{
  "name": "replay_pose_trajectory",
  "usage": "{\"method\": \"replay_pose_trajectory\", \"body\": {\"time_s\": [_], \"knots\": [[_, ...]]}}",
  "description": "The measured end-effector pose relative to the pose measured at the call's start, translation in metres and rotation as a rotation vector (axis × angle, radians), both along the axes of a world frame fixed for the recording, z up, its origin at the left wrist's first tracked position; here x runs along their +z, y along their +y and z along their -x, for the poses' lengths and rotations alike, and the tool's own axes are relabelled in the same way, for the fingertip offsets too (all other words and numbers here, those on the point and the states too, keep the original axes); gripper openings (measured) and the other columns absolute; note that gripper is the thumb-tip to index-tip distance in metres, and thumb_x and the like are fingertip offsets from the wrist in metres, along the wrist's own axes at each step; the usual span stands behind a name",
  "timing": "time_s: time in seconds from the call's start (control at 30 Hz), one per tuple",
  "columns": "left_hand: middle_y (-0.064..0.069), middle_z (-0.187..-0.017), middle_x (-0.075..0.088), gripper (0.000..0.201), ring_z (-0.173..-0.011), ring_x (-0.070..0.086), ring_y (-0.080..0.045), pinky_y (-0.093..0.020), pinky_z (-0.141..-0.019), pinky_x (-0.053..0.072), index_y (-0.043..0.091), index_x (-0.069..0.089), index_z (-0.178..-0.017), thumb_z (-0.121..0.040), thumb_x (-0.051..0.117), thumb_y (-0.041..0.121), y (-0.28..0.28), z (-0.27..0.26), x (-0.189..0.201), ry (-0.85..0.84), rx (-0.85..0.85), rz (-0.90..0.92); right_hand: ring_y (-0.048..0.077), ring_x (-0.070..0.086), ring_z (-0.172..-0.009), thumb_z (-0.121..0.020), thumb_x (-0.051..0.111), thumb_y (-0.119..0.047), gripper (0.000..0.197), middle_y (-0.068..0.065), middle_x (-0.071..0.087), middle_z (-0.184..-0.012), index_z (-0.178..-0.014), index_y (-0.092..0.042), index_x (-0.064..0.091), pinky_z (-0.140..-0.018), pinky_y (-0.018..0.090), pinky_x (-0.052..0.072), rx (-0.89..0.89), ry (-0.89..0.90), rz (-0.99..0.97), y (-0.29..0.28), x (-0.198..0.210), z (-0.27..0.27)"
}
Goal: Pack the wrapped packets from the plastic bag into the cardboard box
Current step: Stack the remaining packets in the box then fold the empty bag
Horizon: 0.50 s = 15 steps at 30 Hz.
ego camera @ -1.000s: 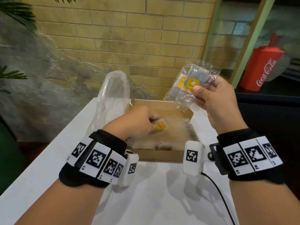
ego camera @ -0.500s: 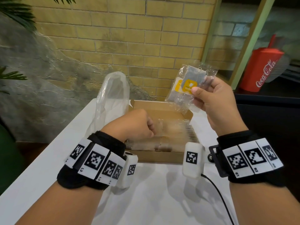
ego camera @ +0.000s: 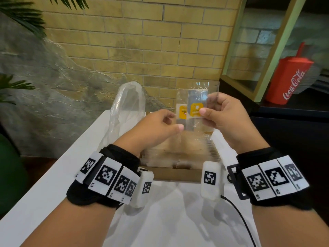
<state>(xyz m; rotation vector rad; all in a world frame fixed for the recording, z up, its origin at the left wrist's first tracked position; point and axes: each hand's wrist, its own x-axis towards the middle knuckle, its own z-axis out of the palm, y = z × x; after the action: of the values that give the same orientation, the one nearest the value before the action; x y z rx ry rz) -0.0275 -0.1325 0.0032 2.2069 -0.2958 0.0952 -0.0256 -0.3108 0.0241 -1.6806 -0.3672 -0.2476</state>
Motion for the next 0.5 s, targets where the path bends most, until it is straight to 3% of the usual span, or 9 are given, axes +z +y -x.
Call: {"method": "replay_pose_trajectory", "body": {"time_s": [0.1,0.2,0.27,0.37,0.43,0.5], "knots": [[0.004,-0.089,0.066,0.013,-0.082,0.061,-0.012,-0.026,-0.074,0.049,0.027,0.061,-0.095,-0.088,0.062,0.016,-0.003,0.004,0.003,0.014,-0.073,0.226,0.005,0.065,-0.07,-0.088,0.058,-0.001,0.018,-0.002,0.067,-0.081,-0.089,-0.018,0.055,-0.06,0.016,0.053,0.039,0.022,-0.011,0.005,-0.001,0.001],[-0.002,-0.078,0.066,0.018,-0.073,0.061,-0.016,-0.03,-0.07,0.049,0.025,0.061,-0.078,-0.087,0.061,0.009,-0.002,0.003,0.006,-0.068,0.002,0.305,0.002,0.067,-0.067,-0.09,0.055,-0.001,0.019,-0.003,0.069,-0.081,-0.089,-0.02,0.057,-0.063,0.018,0.053,-0.009,0.025,0.048,0.006,-0.002,-0.001],[-0.002,-0.074,0.064,0.019,-0.068,0.058,-0.017,-0.033,-0.068,0.047,0.024,0.06,-0.073,-0.085,0.062,0.009,0.002,0.001,0.009,-0.142,0.106,0.33,0.009,0.067,-0.077,-0.09,0.055,-0.002,0.016,0.0,0.07,-0.088,-0.092,-0.018,0.06,-0.074,0.025,0.055,-0.104,-0.007,0.184,0.004,-0.004,-0.004],[-0.015,-0.081,0.063,0.005,-0.073,0.058,-0.026,-0.045,-0.073,0.05,0.007,0.062,-0.083,-0.084,0.059,0.011,0.009,-0.002,0.013,-0.225,0.22,0.336,0.014,0.063,-0.09,-0.087,0.06,-0.007,0.013,-0.003,0.068,-0.092,-0.093,-0.016,0.066,-0.083,0.031,0.051,-0.239,-0.094,0.549,0.004,-0.007,-0.007],[-0.015,-0.082,0.057,0.016,-0.074,0.052,-0.022,-0.042,-0.07,0.046,-0.003,0.057,-0.093,-0.084,0.055,0.01,0.012,-0.004,0.015,-0.238,0.237,0.335,0.015,0.06,-0.092,-0.086,0.06,-0.007,0.013,-0.005,0.066,-0.089,-0.091,-0.018,0.066,-0.081,0.03,0.047,-0.203,-0.076,0.762,0.007,-0.01,-0.006],[-0.011,-0.083,0.053,0.015,-0.074,0.047,-0.018,-0.036,-0.068,0.039,-0.004,0.056,-0.096,-0.084,0.05,0.004,0.013,-0.006,0.016,-0.225,0.251,0.338,0.015,0.06,-0.095,-0.087,0.059,-0.008,0.017,-0.004,0.066,-0.093,-0.096,-0.021,0.066,-0.082,0.029,0.048,-0.106,-0.006,0.912,0.011,-0.015,-0.004]]}}
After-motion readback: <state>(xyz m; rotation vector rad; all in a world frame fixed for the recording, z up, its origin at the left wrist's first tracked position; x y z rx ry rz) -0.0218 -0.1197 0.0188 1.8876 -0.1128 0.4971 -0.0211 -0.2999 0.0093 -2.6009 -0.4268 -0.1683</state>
